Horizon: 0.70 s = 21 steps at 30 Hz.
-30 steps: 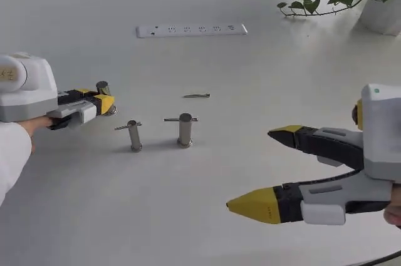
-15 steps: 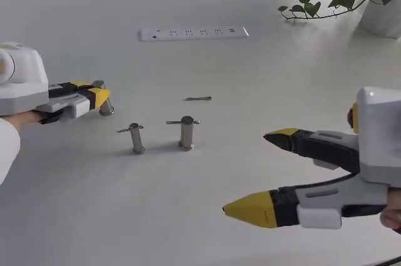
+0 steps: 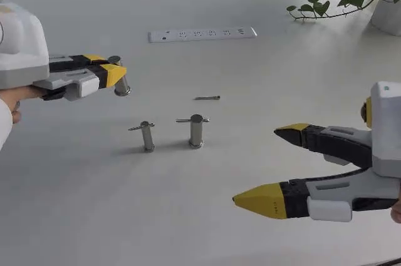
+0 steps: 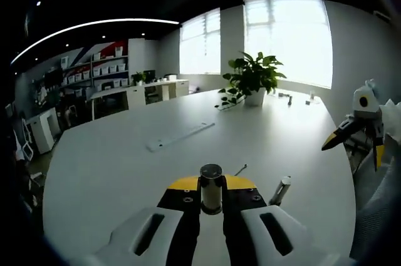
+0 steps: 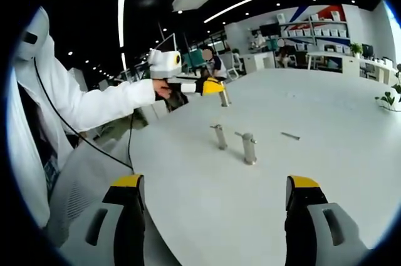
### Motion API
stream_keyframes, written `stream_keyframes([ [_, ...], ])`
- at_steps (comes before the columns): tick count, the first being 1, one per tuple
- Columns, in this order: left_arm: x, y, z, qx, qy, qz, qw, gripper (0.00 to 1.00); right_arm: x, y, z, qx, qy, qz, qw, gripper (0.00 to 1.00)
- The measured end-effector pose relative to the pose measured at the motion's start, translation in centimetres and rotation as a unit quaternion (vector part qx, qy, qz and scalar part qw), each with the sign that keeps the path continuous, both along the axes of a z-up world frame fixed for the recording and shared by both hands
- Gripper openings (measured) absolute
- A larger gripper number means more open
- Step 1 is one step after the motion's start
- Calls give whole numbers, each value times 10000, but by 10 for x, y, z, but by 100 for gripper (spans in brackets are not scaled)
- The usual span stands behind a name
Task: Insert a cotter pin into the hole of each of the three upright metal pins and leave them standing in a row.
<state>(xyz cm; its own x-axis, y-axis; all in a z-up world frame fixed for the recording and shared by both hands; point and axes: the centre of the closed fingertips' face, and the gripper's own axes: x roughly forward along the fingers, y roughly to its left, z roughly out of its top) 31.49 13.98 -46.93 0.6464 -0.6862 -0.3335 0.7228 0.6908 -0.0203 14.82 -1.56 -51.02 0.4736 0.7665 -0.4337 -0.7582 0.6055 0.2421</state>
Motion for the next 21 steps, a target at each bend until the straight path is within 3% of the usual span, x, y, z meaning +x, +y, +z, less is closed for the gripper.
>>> stream_keyframes([
  [1, -5, -4, 7, -100, 82, -21, 9999, 10, 0, 0, 0, 17, 3, -19, 10000, 92],
  [3, -13, -10, 19, -107, -133, -143, 9998, 10, 0, -2, 0, 10, 2, -31, 10000, 92],
  [8, -36, -29, 30, -232, -108, -442, 9987, 10, -3, -4, -2, -5, 34, -48, 10000, 92],
  [12, -57, -46, 27, -133, -122, -686, 9975, 10, -3, -8, -3, -30, 32, -98, 9999, 92],
  [16, -73, -58, 20, -147, -22, -833, 9964, 10, -4, -11, -2, -33, 24, -126, 9999, 92],
  [21, -91, -69, -3, -89, 201, -1024, 9945, 10, -5, -12, -2, 16, 55, -177, 9998, 91],
])
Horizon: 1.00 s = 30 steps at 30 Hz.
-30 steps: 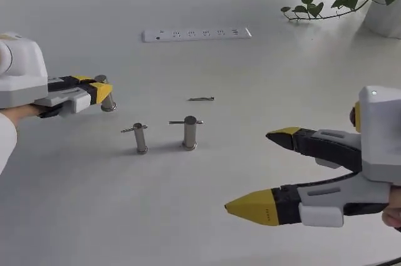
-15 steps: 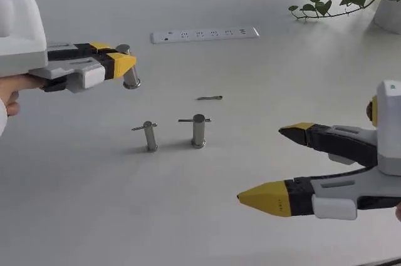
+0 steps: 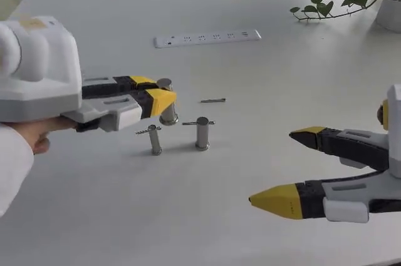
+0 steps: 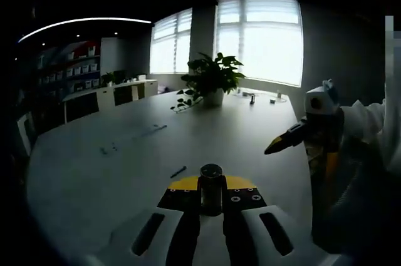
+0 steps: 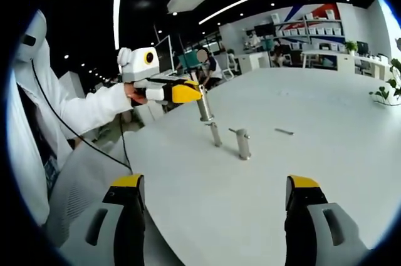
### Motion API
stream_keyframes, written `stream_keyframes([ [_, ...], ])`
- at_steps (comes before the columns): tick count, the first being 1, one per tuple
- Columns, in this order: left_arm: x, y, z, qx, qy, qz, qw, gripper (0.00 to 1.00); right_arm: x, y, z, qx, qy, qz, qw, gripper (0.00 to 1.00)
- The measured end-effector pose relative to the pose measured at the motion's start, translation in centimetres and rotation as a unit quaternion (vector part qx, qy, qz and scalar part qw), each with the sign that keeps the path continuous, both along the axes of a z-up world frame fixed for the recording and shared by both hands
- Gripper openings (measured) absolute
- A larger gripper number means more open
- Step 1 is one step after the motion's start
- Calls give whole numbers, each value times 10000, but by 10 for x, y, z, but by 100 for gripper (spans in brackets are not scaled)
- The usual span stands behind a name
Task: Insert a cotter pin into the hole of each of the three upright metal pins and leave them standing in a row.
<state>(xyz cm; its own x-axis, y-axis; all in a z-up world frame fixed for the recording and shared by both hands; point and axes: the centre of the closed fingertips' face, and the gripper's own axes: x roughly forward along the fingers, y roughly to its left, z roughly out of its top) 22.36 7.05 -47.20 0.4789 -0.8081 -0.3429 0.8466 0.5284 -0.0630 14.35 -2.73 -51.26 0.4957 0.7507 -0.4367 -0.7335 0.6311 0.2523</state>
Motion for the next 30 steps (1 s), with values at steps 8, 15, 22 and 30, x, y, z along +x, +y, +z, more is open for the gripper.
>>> stream_keyframes([
  [8, -14, -5, -42, 51, 487, 145, 9987, 10, -3, 1, -3, 2, 49, -5, 10000, 91],
  [15, -19, -9, -62, 162, 659, 53, 9977, 10, -5, 2, -5, 13, 89, 10, 10000, 91],
  [22, -23, -14, -74, 317, 642, -49, 9974, 10, -7, 4, -8, 0, 167, 47, 9998, 90],
  [30, -27, -16, -82, 408, 624, -95, 9972, 10, -6, 4, -8, 24, 194, 44, 9998, 90],
])
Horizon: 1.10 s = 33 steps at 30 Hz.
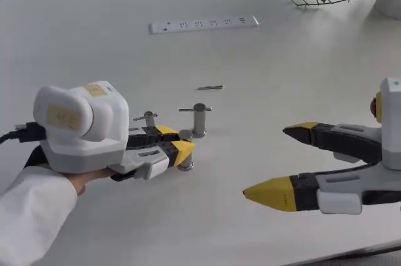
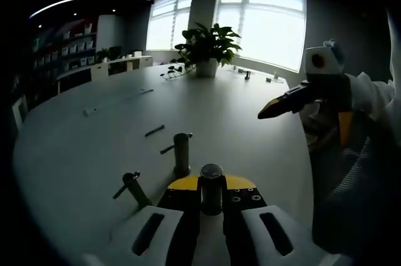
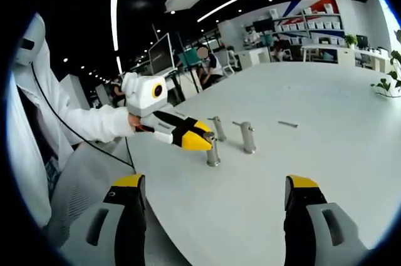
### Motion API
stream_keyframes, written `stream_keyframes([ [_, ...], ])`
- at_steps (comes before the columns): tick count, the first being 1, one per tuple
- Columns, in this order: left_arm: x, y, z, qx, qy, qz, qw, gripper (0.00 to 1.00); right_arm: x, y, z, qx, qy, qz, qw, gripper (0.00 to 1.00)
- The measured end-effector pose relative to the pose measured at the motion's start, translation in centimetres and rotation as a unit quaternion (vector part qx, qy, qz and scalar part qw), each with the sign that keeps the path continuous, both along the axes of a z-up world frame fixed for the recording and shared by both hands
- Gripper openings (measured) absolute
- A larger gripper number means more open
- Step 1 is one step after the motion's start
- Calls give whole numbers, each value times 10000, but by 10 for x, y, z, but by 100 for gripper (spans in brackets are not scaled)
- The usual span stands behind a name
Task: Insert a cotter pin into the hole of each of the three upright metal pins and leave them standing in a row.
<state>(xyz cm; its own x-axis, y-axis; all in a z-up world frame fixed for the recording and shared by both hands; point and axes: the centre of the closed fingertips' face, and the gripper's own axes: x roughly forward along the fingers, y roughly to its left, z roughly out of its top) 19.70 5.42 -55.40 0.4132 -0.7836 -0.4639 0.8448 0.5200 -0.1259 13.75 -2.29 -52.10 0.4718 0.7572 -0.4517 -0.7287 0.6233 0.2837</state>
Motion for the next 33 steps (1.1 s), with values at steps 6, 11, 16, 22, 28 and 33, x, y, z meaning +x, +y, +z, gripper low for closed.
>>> stream_keyframes([
  [6, -3, 2, -7, 172, 25, -32, 9998, 10, 0, 0, 0, -10, 5, 22, 10000, 90],
  [11, -5, 2, -10, 203, 18, -51, 9998, 10, -1, 1, -2, -16, 25, 50, 10000, 90],
  [16, -9, 3, -11, 118, 35, -17, 9999, 10, -2, 4, 0, 76, 28, 67, 9999, 90],
  [22, -10, 4, -11, 97, -22, 37, 9999, 10, -3, 6, -1, 65, 35, 117, 9999, 89],
  [28, -16, 1, -12, 222, -54, -38, 9997, 11, -5, 8, -1, 77, 31, 156, 9998, 89],
  [33, -18, 0, -11, 184, 21, -50, 9998, 12, -6, 9, -1, 74, 22, 167, 9998, 89],
])
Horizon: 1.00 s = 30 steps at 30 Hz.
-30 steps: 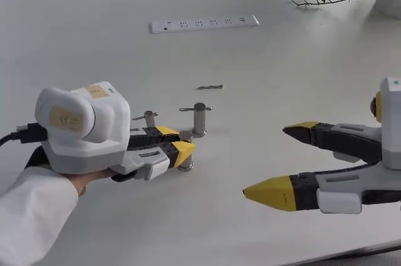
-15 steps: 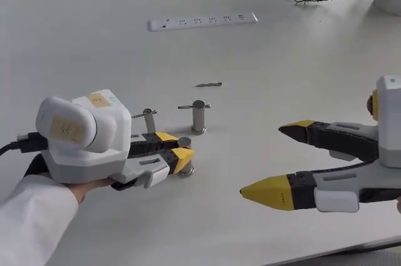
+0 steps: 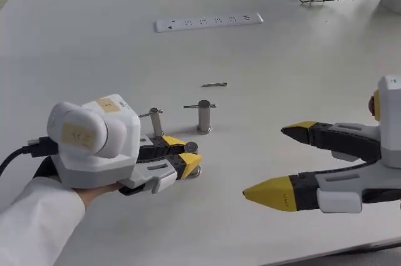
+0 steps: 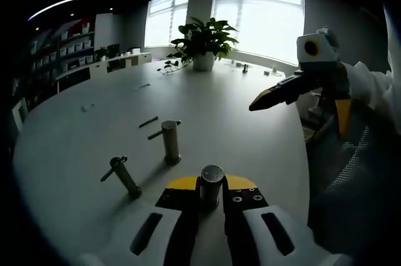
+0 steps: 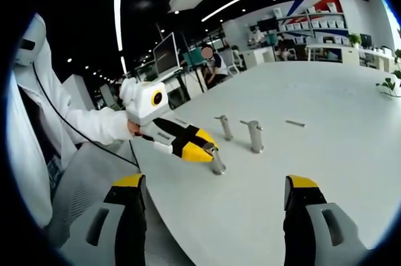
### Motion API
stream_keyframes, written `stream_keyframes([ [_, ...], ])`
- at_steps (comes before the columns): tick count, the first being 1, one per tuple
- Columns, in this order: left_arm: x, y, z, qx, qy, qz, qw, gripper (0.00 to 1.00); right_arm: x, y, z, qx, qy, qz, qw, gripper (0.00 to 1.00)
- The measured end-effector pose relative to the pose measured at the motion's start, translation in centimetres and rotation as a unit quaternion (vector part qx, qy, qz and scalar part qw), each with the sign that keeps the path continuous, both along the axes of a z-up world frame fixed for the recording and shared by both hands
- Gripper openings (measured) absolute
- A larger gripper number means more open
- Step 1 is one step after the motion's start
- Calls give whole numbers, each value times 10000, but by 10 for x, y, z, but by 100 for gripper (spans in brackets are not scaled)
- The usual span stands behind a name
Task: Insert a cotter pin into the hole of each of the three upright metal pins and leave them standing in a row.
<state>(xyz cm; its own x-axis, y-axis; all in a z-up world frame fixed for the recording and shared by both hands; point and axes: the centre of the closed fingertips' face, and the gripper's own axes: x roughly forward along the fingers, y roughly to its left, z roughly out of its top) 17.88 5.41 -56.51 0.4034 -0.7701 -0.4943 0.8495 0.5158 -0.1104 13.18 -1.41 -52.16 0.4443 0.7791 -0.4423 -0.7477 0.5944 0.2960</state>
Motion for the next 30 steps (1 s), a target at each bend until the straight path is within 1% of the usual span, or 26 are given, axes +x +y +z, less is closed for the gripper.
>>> stream_keyframes([
  [2, -1, 0, 2, -30, -9, -53, 10000, 12, 0, 0, 0, -1, -5, 4, 10000, 89],
  [3, -1, 0, 6, -86, -89, -108, 9999, 12, 0, 0, 0, -5, -8, 5, 10000, 89],
  [4, -1, -1, 8, -122, -103, -145, 9998, 13, -1, 0, 0, -11, -9, 4, 10000, 89],
  [5, -2, -1, 12, -202, -87, -190, 9996, 16, 0, 0, 0, -11, -11, 4, 10000, 89],
  [6, -3, -1, 14, -222, -53, -223, 9995, 20, -1, 0, 0, -11, -13, 3, 10000, 89],
  [8, -5, 1, 14, -168, -59, -275, 9995, 30, -1, -1, 0, -19, -8, 9, 10000, 89],
  [9, -5, 4, 14, -80, -117, -336, 9993, 32, -1, -1, 0, -30, -8, 17, 10000, 89],
  [10, -7, 5, 15, -100, -142, -402, 9990, 34, -2, -1, 0, -32, -5, 23, 10000, 89],
  [11, -9, 6, 17, -212, -56, -423, 9989, 36, -2, 0, 0, -30, -3, 24, 10000, 89],
  [12, -11, 8, 18, -273, 17, -433, 9987, 38, -2, 0, 1, -21, -10, 20, 10000, 89],
  [13, -12, 10, 19, -297, 30, -433, 9986, 41, -2, 0, 1, -14, -13, 22, 10000, 89],
  [15, -15, 14, 20, -319, 47, -449, 9985, 51, -2, 1, 2, -14, -16, 33, 10000, 89],
  [16, -18, 17, 18, -297, 144, -479, 9983, 56, -3, 1, 1, -27, -8, 43, 10000, 89],
  [18, -21, 21, 15, -164, 163, -511, 9984, 68, -3, 1, 1, -41, 3, 54, 10000, 89],
  [19, -24, 23, 15, -152, 172, -557, 9982, 75, -3, 1, 0, -56, 11, 65, 10000, 89],
  [20, -25, 23, 15, -157, 166, -591, 9980, 80, -3, 0, 0, -60, 9, 67, 10000, 89],
  [21, -29, 24, 19, -271, 201, -658, 9973, 84, -2, 0, 1, -73, 9, 72, 9999, 89],
  [22, -31, 24, 20, -313, 241, -654, 9971, 90, -2, 0, 1, -77, 9, 75, 9999, 89],
  [24, -34, 25, 21, -327, 260, -662, 9969, 99, -1, -1, 1, -95, 5, 65, 9999, 89],
  [25, -36, 25, 23, -353, 257, -736, 9963, 99, 0, -1, 1, -104, 6, 66, 9999, 89],
  [26, -40, 22, 31, -584, 289, -766, 9949, 99, 0, -2, 1, -126, 8, 68, 9999, 89],
  [27, -41, 21, 34, -705, 347, -731, 9942, 99, 1, -2, 1, -133, 8, 68, 9999, 89],
  [29, -42, 22, 37, -747, 338, -735, 9939, 99, 2, -4, 1, -170, 16, 64, 9998, 89],
  [30, -42, 23, 39, -775, 271, -706, 9941, 99, 2, -4, 1, -184, 14, 66, 9998, 89],
])
